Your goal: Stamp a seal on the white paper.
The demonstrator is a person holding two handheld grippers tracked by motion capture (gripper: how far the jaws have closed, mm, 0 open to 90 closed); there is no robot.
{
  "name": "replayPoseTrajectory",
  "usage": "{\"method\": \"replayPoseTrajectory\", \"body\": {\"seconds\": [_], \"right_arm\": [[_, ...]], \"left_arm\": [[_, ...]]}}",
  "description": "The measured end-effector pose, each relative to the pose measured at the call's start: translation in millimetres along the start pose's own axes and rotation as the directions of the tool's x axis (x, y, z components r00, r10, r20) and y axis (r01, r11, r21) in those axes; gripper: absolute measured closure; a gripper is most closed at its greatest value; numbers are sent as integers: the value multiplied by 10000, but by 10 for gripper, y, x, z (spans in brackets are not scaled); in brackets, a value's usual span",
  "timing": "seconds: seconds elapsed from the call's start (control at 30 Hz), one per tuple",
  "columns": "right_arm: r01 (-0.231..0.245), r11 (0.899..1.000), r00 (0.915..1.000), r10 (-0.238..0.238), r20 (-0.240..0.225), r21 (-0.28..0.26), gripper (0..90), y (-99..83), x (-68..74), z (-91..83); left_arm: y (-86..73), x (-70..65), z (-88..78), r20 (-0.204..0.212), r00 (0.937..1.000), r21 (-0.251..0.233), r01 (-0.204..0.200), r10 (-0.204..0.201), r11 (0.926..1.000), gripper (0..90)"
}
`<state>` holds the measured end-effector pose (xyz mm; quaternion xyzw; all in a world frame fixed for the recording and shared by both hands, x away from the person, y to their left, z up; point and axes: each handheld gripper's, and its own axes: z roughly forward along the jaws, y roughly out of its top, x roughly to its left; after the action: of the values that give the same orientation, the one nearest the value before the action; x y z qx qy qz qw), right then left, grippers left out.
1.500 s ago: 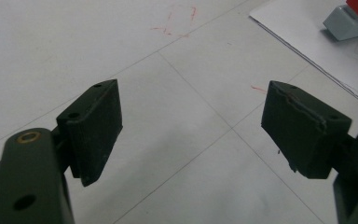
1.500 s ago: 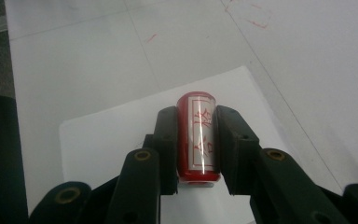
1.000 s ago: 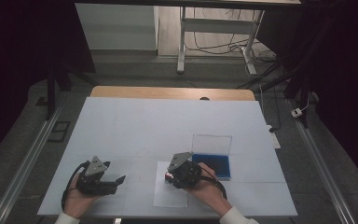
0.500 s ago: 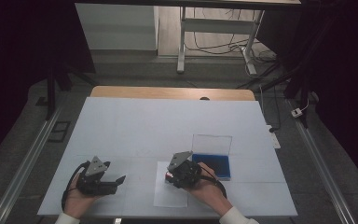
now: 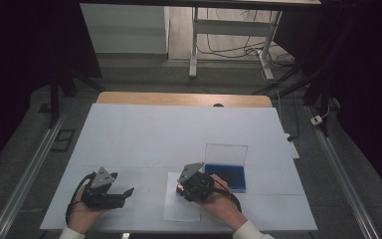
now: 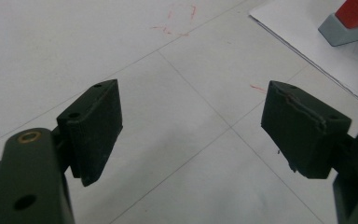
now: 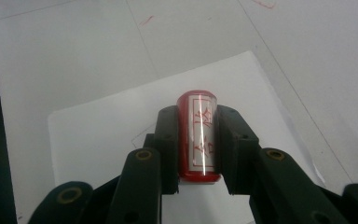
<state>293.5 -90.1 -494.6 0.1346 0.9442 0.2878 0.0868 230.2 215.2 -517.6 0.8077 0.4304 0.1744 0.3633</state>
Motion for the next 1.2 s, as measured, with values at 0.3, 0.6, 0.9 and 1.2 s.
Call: {"method": "replayPoseTrajectory", "body": {"seconds": [0.3, 0.6, 0.9, 1.2], "right_arm": [[-95, 9999, 9999, 94, -113, -100, 707, -14, -19, 5], [-184, 9997, 9997, 181, -147, -146, 707, -23, -16, 5], [-156, 9997, 9998, 153, -145, -188, 705, -27, -20, 6], [62, 9992, 9998, -69, -188, -406, 700, -18, -25, -39]], "left_arm": [[3, -9, 7, -3, 10000, 31, -8, 8, 10000, 207], [7, -16, 11, 4, 10000, 36, -26, 26, 10000, 207], [7, -15, 15, 2, 10000, 42, -26, 26, 10000, 207], [2, -1, 20, -29, 10000, 51, 8, -8, 10000, 207]]}}
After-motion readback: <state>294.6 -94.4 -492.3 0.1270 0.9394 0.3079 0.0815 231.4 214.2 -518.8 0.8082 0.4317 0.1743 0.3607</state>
